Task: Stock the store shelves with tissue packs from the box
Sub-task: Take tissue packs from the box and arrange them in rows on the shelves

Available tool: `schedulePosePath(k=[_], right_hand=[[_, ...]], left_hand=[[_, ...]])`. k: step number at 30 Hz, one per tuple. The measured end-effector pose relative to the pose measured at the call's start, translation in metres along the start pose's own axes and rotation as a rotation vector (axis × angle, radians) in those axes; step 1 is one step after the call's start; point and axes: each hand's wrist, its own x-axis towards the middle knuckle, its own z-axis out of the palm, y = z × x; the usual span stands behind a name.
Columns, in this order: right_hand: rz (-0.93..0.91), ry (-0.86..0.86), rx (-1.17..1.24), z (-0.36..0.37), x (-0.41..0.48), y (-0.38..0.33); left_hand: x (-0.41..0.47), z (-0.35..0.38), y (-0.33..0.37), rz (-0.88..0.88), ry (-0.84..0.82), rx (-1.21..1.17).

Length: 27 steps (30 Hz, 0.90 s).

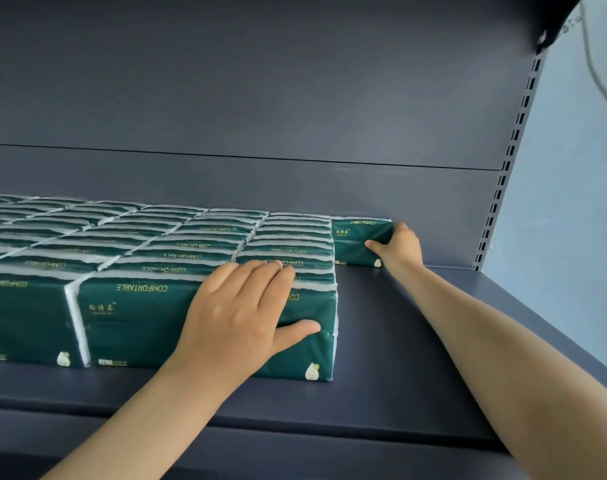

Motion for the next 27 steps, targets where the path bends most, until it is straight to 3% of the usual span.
schedulePosePath(k=[5, 9, 15, 20, 27], right_hand=[[0.032, -0.107, -0.097, -0.013, -0.007, 0.004], [-0.014, -0.185, -0.253, -0.036, -0.025, 0.004], [-0.116, -0.338, -0.522, -0.086, -0.078, -0.006], [-0.153, -0.367, -0.687, -0.127, -0.132, -0.035], [-0.191, -0.253, -0.840, -0.167, -0.217, -0.110]], left_hand=[[0.001, -0.001, -0.001, -0.004, -0.039, -0.015], [0.002, -0.008, 0.000, -0.014, -0.163, -0.020], [0.022, -0.039, -0.003, -0.037, -0.446, -0.165], [0.049, -0.071, -0.024, -0.201, -0.894, -0.408], [0.057, -0.141, -0.095, -0.200, -0.813, -0.266]])
